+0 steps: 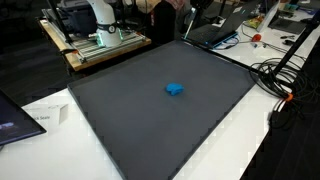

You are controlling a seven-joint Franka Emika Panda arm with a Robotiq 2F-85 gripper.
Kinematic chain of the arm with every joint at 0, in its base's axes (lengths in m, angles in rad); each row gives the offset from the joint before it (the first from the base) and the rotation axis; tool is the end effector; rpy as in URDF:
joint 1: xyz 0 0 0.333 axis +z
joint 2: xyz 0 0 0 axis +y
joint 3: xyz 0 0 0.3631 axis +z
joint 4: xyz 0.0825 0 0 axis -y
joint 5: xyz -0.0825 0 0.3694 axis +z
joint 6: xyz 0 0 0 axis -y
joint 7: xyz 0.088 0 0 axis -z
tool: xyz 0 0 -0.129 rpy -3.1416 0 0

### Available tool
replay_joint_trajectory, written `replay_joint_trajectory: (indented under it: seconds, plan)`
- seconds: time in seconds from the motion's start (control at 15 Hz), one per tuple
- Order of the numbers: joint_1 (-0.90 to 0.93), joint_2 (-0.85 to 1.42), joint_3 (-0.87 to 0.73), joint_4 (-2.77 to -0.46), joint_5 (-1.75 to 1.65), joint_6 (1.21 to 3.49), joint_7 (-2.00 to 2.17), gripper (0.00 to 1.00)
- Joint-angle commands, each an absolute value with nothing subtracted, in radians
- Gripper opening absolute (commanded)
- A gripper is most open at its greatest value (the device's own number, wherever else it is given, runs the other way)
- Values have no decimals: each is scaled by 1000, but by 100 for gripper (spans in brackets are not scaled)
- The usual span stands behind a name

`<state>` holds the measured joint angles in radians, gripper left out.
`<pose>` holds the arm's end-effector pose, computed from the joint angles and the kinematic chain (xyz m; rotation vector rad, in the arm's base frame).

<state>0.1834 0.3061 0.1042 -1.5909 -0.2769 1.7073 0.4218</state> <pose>0.6129 0.1405 0.4750 2.8487 -0.1029 -0.1321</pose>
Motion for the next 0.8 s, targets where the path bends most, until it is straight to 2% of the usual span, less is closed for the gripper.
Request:
replay_joint_trajectory:
  seconds: [0.0,0.53,0.6,0.73]
  plan:
    - [210,341,87,-1552,-298,1666,421,12]
    - [239,419,76,-1455,-323,1607,422,12]
    - [239,419,76,-1455,-323,1606,422,3]
    - [269,459,67,-1424,-366,1621,487,3]
